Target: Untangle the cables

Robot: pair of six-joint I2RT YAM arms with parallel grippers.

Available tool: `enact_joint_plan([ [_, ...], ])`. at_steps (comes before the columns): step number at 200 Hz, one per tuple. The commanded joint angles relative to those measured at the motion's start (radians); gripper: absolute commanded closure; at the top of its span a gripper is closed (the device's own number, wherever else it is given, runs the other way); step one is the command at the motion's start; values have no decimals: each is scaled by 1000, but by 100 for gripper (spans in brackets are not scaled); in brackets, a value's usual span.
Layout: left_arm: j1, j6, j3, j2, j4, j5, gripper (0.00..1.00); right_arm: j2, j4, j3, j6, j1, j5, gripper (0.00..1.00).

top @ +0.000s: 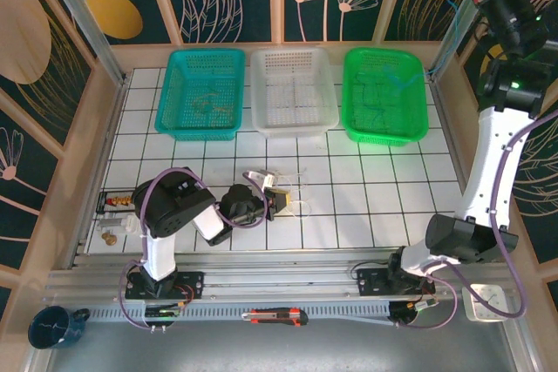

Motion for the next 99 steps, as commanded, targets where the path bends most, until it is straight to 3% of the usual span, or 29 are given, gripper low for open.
enact_joint_plan([
  [1,-5,-17,-18,29,77,0,100,2,67,36,52,-28,-25,100],
  [36,-5,-31,-4,12,80,24,99,-31,98,-53,46,-24,-49,100],
  [69,-4,-25,16,-82,7,58,42,-96,133,-183,38,-22,-72,100],
  [99,-4,17,44,-210,-120,96,18,-167,163,-310,25,10,-94,100],
])
